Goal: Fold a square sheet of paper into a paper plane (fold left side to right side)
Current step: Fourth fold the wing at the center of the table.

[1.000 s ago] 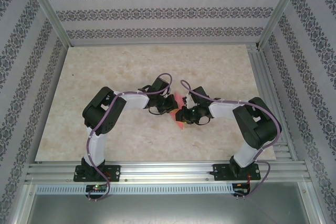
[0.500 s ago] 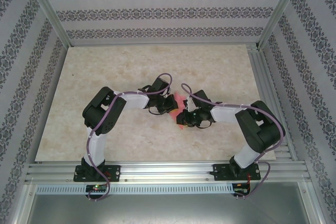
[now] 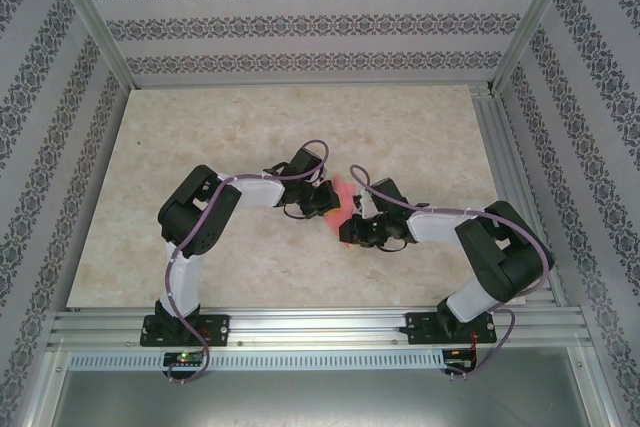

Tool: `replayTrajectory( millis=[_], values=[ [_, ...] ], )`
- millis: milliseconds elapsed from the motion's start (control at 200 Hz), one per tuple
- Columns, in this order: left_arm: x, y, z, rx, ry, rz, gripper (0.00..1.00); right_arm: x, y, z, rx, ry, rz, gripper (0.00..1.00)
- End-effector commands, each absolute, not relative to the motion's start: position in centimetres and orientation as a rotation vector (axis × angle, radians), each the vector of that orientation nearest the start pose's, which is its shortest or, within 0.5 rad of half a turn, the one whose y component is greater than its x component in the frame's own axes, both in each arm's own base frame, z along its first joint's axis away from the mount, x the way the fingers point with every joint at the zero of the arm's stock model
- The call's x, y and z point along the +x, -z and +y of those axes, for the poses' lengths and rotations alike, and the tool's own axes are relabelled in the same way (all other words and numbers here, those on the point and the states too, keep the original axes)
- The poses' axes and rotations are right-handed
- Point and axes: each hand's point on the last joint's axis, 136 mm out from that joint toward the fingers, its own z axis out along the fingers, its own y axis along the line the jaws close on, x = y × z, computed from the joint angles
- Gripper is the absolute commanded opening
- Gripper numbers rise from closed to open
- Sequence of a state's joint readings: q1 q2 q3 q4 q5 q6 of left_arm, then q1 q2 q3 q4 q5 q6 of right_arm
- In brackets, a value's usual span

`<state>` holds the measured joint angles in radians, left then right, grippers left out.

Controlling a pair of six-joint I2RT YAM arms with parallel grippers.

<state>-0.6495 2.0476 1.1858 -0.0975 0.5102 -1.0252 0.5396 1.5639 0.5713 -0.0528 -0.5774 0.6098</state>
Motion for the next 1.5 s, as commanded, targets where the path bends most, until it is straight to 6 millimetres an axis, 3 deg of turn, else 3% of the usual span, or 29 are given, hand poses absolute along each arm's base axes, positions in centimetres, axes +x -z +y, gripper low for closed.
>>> replayTrajectory(
  millis=[0,265,405,629,824,934,1044,1329,1499],
  values=[
    [31.1,4.0,-32.0,-0.405,0.881,3.005,0.09,16.9,0.7,22.3,-0.065,-1.056,3.026,0.23],
    [31.0,4.2,-31.9,-0.408,0.875,3.009,0.09,16.1,0.7,21.9,-0.058,-1.054,3.041,0.24],
    [31.0,4.1,-31.8,-0.409,0.877,3.006,0.09,16.2,-0.7,21.9,-0.079,-1.073,3.009,0.24],
    [30.9,4.0,-32.1,-0.401,0.885,3.002,0.09,20.5,-6.6,22.6,-0.106,-1.162,2.799,0.26],
    [30.9,3.9,-32.3,-0.397,0.891,3.000,0.09,24.1,-7.6,24.3,-0.100,-1.190,2.713,0.26],
    [30.9,3.9,-32.3,-0.398,0.890,3.000,0.09,25.3,-6.6,25.0,-0.094,-1.162,2.734,0.26],
    [31.0,3.8,-32.4,-0.398,0.893,2.998,0.09,25.3,-5.0,25.1,-0.095,-1.138,2.778,0.26],
    [31.3,3.5,-32.5,-0.382,0.889,2.996,0.09,22.2,-0.1,22.9,-0.027,-0.995,2.966,0.25],
    [32.6,1.6,-33.0,-0.352,0.928,2.963,0.12,20.5,2.0,21.5,0.012,-0.913,3.054,0.24]
  ],
)
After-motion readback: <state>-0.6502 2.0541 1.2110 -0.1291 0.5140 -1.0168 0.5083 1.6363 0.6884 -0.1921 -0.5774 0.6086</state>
